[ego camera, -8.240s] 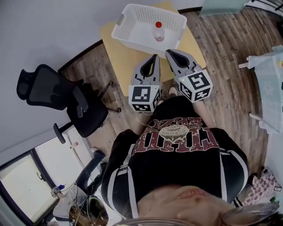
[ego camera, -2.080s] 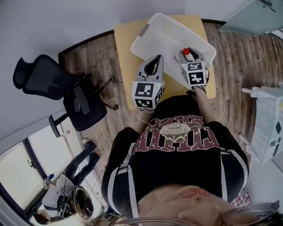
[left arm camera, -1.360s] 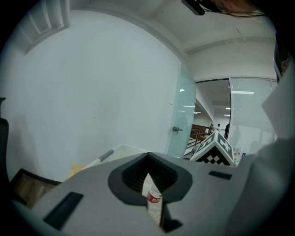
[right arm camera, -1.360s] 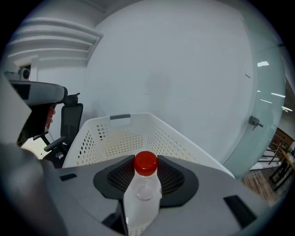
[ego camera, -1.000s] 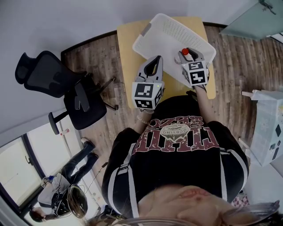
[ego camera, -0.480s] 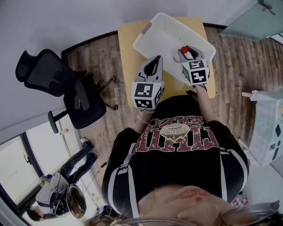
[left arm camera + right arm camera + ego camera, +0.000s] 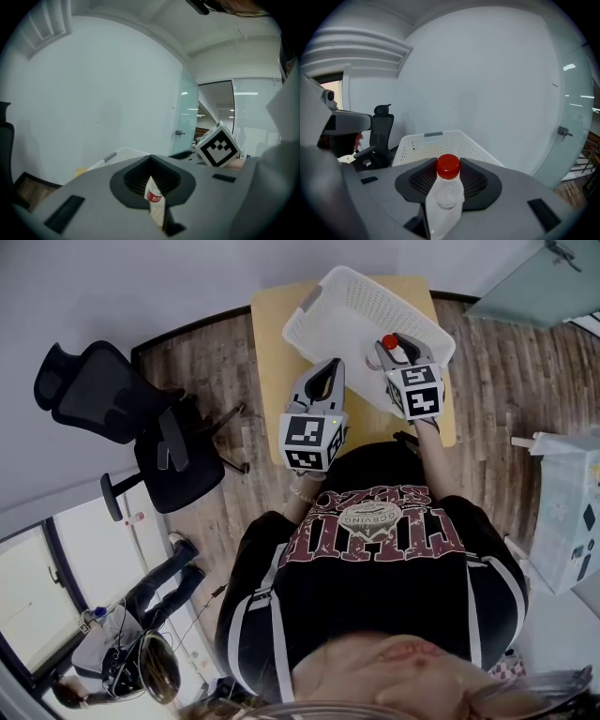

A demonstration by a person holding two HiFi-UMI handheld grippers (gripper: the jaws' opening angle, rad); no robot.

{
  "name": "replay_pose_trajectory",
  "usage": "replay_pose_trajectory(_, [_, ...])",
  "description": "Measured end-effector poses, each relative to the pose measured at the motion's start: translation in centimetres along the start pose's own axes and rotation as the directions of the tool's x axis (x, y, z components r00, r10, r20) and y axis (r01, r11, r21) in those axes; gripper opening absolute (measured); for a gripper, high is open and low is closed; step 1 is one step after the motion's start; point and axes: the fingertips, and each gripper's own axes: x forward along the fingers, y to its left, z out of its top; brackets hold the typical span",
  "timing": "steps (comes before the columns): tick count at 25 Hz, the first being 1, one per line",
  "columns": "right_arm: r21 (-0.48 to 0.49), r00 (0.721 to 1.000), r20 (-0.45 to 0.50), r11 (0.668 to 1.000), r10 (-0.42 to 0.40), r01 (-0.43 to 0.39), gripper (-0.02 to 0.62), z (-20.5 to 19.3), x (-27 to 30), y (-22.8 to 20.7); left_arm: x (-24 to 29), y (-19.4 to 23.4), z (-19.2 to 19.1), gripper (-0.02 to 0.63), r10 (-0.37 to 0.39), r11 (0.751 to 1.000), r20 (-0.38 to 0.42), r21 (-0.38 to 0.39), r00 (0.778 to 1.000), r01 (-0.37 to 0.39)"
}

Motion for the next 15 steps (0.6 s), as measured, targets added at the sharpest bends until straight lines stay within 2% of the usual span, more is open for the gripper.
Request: replay_pose_trajectory(15, [-0.025, 0.998, 0.067, 1.0, 0.018, -0.017, 0.153, 2.6, -2.2, 0.7, -1.2, -0.8, 0.2, 0.041, 0.012, 1.0, 0.016, 0.005, 1.0, -0.013])
